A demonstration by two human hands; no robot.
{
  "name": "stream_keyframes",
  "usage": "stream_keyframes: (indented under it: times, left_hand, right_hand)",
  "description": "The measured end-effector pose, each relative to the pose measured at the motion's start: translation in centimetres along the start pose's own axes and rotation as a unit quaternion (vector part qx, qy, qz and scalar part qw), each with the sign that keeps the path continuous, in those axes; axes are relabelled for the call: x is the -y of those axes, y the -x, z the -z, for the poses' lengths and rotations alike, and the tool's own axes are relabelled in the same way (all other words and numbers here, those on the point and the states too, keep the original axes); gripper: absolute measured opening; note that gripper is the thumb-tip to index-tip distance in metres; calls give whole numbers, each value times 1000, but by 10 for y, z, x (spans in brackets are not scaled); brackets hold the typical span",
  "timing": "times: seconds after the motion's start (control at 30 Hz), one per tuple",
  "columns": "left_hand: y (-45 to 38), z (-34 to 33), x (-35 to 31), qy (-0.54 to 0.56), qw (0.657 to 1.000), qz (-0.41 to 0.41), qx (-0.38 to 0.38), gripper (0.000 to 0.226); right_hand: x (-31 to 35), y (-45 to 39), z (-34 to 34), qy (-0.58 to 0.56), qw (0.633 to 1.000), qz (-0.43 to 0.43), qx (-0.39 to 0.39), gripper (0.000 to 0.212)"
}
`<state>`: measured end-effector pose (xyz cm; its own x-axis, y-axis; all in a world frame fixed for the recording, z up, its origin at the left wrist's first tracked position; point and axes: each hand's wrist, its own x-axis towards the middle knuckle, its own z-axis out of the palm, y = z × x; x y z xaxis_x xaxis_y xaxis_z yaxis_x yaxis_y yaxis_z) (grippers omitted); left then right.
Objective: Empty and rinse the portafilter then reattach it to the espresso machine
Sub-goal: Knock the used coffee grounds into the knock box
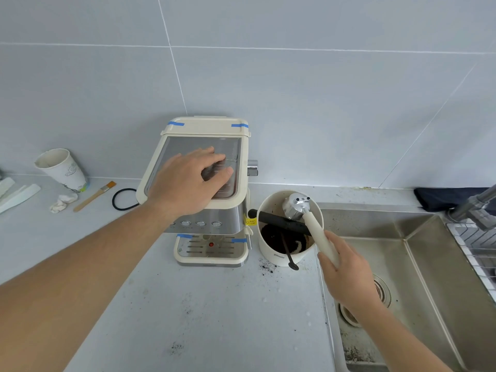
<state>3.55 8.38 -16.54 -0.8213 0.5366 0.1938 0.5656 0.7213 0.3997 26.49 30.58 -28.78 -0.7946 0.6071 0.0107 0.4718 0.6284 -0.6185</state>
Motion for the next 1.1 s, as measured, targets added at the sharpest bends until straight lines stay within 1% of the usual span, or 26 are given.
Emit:
stream_keyframes:
  times: [0.17, 0.3, 0.43, 0.53, 0.63, 0.7, 0.8, 0.9, 0.97, 1.1]
  left_hand:
    - [1, 2, -2, -4, 1000, 7, 7, 49]
    - [3, 5, -6, -8, 1000, 7, 8, 47]
    - [5, 8, -10, -21, 1000, 7, 20, 49]
    - [7, 9, -11, -41, 999, 1, 32, 51]
    - [6, 9, -10, -45, 998, -14, 41, 54]
    - [7, 10, -9, -51, 997, -28, 46, 57]
    - [8, 11, -10, -60, 997, -26, 45, 56]
    - [8, 11, -8, -66, 996, -44, 50, 57]
    - [4, 9, -4, -67, 994, -58, 60, 60]
    - [2, 7, 0, -69, 993, -78, 62, 63]
  right_hand:
    - [8, 11, 5, -88, 995, -55, 8, 40]
    - [21, 17, 7, -208, 971, -116, 13, 35]
    - [33, 23, 7, -334, 926, -177, 11, 32]
    - [45, 29, 9, -433, 878, -205, 16, 38]
    - [56, 36, 15, -506, 832, -228, 29, 29]
    - [63, 43, 18, -535, 811, -234, 41, 24]
    - [75, 54, 22, -568, 788, -229, 67, 16]
    - [88, 65, 25, -600, 764, -225, 70, 9]
    - [94, 71, 27, -610, 758, -221, 62, 11]
    - [98, 82, 32, -607, 762, -219, 49, 15]
